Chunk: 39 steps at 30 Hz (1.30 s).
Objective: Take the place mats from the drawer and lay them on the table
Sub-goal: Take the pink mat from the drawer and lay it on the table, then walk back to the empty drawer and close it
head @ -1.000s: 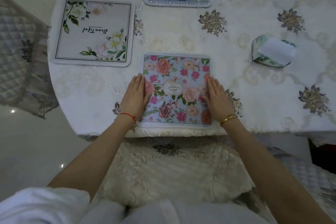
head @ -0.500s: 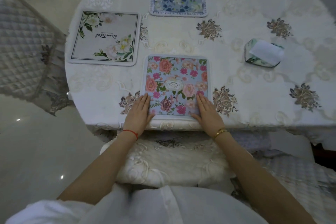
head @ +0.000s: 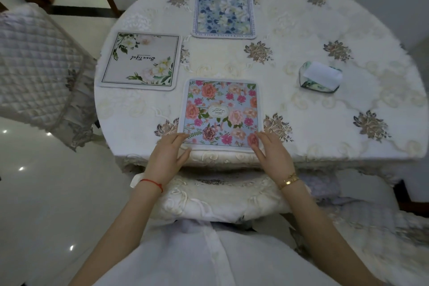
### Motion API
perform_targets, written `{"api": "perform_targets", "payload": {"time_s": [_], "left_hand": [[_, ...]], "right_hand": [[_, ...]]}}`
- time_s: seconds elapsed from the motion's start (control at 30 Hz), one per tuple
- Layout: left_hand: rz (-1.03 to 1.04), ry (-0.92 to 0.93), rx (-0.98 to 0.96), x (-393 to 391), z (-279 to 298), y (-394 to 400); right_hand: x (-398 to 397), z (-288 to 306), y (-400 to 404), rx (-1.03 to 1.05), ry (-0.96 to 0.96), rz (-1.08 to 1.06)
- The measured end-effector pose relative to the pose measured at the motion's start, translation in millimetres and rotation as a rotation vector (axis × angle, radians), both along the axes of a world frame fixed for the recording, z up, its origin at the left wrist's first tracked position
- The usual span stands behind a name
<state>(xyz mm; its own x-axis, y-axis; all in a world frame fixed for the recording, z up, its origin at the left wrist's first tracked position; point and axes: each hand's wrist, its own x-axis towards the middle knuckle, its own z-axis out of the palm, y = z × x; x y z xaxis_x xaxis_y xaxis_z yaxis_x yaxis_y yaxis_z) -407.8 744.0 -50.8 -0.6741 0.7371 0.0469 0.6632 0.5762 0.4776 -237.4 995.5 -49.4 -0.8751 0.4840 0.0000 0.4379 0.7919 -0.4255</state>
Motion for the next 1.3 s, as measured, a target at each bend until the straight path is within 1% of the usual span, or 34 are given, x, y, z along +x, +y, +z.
{"api": "perform_targets", "payload": {"time_s": [0.2,0.43,0.63,0.77,0.9,1.03,1.3], "left_hand": [[0.127,-0.025,0.048,33.7,15.2,-13.4],[0.214,-0.027,0.031,48.0,24.7,-31.4],[0.378,0.009,0.076,58.9,37.8,-64.9],[0.501,0.001,0.086,68.6,46.4,-105.9],[0.670,0.063,0.105,83.2,50.9,-155.7],[0.863,0.062,0.101,104.6,48.0,-217.9],[1.251,0.097,0.106,161.8,49.3,-356.2]], "right_hand": [[19.7,14.2,-17.8,0.006,0.056,0.017],[21.4,15.1,-24.9,-0.026,0.011,0.087],[-6.7,27.0,-38.1,0.001,0.020,0.239],[-41.2,36.8,-64.4,0.015,0.030,0.352],[-76.9,42.6,-107.0,0.016,0.031,0.520],[-109.9,45.8,-165.7,-0.006,0.073,0.708],[-155.3,40.9,-334.4,-0.008,0.111,1.079]]}}
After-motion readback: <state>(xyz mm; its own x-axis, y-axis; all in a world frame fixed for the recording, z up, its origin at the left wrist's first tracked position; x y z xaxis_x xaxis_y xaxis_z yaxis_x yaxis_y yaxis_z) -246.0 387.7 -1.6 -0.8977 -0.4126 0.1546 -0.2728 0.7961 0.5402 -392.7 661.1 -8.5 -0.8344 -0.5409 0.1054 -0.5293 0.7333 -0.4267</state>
